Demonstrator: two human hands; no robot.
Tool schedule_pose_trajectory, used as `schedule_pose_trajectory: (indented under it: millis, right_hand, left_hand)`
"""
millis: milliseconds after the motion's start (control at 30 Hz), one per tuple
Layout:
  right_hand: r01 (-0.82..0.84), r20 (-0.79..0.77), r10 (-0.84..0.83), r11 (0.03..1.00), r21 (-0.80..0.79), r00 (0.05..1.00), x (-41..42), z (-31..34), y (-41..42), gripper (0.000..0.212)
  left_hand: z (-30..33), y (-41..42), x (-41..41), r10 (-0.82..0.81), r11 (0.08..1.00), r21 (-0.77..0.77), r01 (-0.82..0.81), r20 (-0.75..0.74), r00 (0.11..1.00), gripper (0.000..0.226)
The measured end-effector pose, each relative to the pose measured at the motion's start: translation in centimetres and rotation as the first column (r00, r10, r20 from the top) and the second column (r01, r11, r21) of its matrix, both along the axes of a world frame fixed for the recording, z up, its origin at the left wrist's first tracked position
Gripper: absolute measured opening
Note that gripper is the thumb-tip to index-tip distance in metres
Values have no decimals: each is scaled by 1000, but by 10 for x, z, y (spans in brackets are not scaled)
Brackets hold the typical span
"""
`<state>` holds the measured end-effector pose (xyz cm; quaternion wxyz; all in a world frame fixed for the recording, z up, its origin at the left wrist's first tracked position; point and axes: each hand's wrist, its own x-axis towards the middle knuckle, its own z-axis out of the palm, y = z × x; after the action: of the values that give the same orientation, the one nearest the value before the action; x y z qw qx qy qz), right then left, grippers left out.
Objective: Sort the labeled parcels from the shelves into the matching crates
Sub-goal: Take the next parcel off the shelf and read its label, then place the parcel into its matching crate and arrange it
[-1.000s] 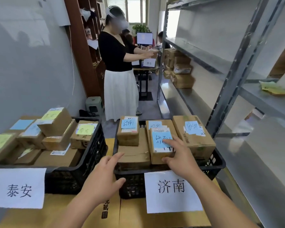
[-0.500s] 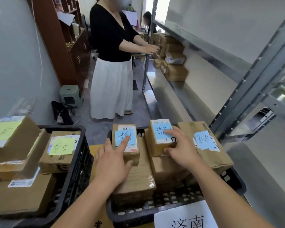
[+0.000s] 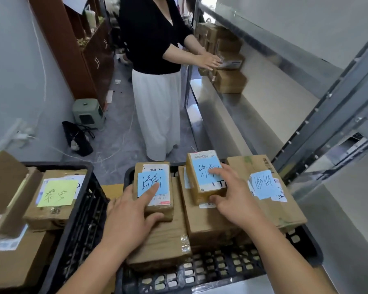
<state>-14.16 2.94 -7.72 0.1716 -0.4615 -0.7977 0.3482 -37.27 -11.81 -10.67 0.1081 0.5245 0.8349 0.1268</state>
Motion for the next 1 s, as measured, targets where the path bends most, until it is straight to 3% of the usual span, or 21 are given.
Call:
schedule_pose_trajectory:
  millis: [167, 500, 767, 1000]
  right_hand:
    - [-60, 1, 60, 998, 15, 998, 8, 1, 4, 69]
    - [-179, 63, 176, 983, 45, 982, 29, 4, -8, 106]
    - [-233, 312, 155, 944, 231, 937, 51, 12, -28, 100]
    - [-197, 442, 65, 946, 259, 894, 67, 30, -63, 93]
  left_hand:
    - [0, 0, 8, 63, 998, -3, -63, 11, 998, 79]
    - [0, -14, 35, 158, 987, -10, -160, -81, 984, 103]
    - [18, -23, 57, 47, 999, 4, -48, -241, 969, 105]
    - [35, -32, 67, -59, 998, 14, 65, -255, 965, 97]
